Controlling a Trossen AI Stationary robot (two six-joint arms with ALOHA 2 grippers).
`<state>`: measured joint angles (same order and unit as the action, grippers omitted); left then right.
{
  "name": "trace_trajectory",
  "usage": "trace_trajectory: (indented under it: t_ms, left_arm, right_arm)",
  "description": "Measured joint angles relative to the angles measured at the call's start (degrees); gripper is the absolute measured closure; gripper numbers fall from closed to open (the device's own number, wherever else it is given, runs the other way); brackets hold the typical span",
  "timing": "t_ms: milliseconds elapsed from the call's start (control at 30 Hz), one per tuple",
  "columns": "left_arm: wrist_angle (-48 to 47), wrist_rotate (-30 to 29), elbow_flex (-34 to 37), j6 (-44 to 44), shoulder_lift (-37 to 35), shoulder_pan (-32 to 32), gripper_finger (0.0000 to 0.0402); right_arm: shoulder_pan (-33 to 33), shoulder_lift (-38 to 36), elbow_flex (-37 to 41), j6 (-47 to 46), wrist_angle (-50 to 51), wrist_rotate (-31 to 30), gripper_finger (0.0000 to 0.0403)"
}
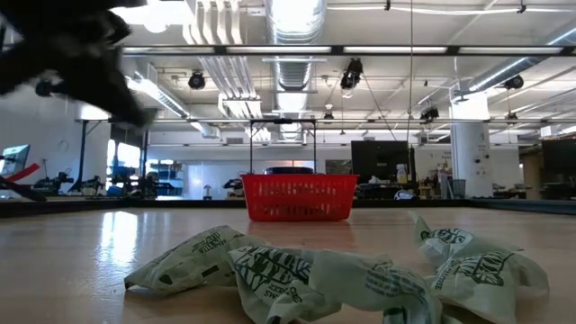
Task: Pick and place items into bin
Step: Put the stevia packet into the red bin
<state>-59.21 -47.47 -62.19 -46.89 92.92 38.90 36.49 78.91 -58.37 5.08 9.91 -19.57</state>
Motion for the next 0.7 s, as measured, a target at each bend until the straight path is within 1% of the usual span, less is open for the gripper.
trace_trajectory:
  t_ms: [67,133,233,333,433,600,700]
  left_arm:
    - [5.51,-6.24,0.00,7.34,-0.16,-3.42,0.0393]
    - [13.04,-9.03,0.00,16.23,-0.17,-7.31,0.0393]
    - [25.55,-8.38,0.04,29.69,-0.17,-13.44,0.0393]
    - [35.31,-4.66,0.04,39.21,-0.17,-18.87,0.0393]
    - [40.02,-1.69,0.05,44.04,-0.17,-23.22,0.0393]
    - [41.86,5.65,0.22,45.78,-0.17,-29.18,0.0393]
    - [42.14,8.81,0.24,45.82,-0.17,-31.08,0.0393]
  right_arm:
    - [0.00,0.00,0.00,-0.03,0.02,0.00,0.0335]
    - [0.00,0.00,0.00,-0.09,0.02,0.00,0.0335]
    - [0.00,-0.02,0.00,-0.15,0.13,0.01,0.0335]
    - [0.02,-0.04,0.00,-0.24,0.20,0.02,0.0335]
    - [0.02,-0.04,0.00,-0.50,0.38,0.04,0.0335]
    - [0.06,-0.04,0.00,-0.64,0.59,0.17,0.0335]
    - [0.39,-0.04,0.00,-0.63,0.61,0.17,0.0335]
